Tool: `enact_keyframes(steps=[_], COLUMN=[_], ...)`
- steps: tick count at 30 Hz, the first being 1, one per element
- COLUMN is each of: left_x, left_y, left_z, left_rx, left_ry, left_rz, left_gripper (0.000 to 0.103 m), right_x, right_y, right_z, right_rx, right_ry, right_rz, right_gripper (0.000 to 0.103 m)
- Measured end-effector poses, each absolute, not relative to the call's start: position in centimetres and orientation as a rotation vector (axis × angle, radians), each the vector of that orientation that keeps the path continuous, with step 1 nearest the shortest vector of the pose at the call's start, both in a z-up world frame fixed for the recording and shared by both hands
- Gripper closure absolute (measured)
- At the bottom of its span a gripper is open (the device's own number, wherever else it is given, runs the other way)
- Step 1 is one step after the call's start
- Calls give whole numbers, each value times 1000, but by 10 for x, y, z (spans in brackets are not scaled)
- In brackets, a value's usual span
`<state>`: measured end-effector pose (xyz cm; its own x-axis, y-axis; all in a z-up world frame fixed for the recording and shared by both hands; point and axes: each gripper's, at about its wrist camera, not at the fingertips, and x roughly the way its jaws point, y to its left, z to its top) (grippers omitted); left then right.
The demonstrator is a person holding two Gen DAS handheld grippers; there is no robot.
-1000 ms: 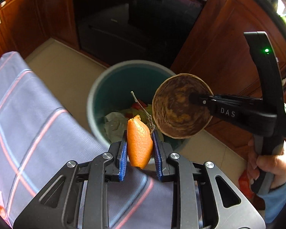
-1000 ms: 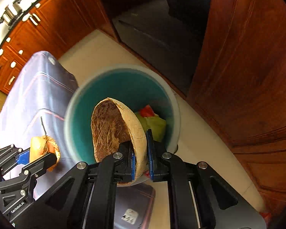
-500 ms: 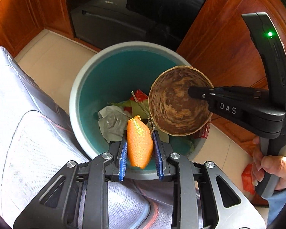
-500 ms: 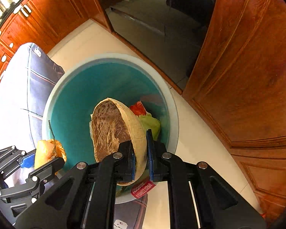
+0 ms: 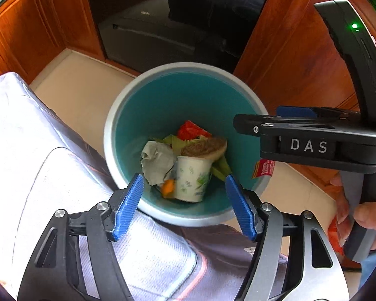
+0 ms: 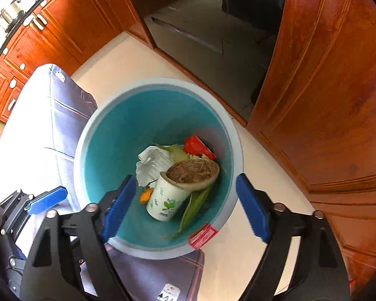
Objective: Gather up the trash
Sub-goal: 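Open the left tool over the bin while the right tool releases the coconut shell, then move both open tools back over the table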
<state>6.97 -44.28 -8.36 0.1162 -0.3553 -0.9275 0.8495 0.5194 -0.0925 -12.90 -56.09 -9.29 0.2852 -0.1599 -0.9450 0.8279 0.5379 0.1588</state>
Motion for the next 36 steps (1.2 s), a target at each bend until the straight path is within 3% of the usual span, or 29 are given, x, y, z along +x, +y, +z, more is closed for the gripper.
enact_keyframes(steps=[19,36], left_x=[53,39], left_y=[-369,-194], left_z=[-27,8], left_rx=[452,353], left_ry=[1049,981], left_rz=[-901,-762], left_gripper=[21,12], right_x=[-127,-51], right_y=[-501,-374], right_z=[-39,11], right_rx=[703,557], right_ry=[1064,1086], right_rz=[-708,-480], right_gripper=[16,15])
